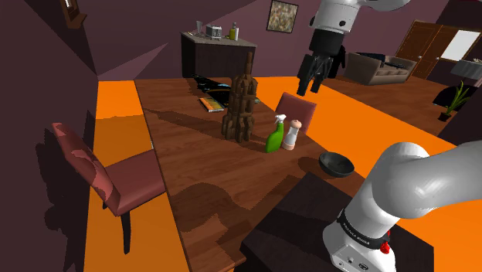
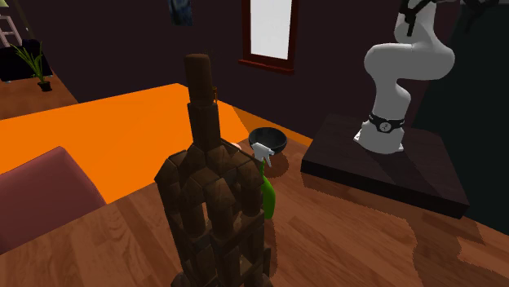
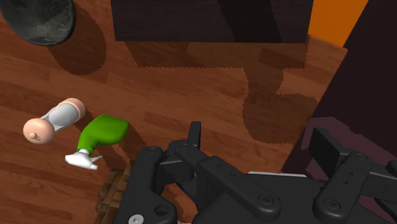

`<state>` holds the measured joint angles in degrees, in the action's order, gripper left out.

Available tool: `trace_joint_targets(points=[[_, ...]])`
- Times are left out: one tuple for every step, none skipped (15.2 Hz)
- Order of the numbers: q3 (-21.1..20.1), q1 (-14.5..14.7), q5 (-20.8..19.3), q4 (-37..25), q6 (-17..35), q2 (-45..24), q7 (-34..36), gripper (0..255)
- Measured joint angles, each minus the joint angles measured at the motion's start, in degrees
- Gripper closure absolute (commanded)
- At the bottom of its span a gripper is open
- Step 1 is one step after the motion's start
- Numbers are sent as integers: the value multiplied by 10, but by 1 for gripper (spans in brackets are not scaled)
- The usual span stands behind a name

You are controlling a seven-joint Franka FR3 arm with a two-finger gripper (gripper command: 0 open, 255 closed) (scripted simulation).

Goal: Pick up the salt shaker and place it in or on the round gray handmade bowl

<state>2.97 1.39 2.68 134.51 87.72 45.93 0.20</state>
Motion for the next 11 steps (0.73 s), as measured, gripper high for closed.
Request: trace_joint_targets(points=[[0,0,0,0,0,0,0,0],[4,-2,-4,3,6,-4,-4,0],[8,-5,-9,8,15,-9,-9,0],[14,-8,-15,15,27,-15,-15,0],[20,-11,-22,23,39,-21,-21,0],[30,-17,-32,29,50,-28,-32,0],[38,-21,-39,33,64,-37,-39,0],[44,-24,-46,34,75,-49,-45,0],[53,-28,-54,39,88,-58,-54,0],[59,-32,-61,44,103,-69,-60,0],[68,-36,-68,44,118,-84,-68,0]])
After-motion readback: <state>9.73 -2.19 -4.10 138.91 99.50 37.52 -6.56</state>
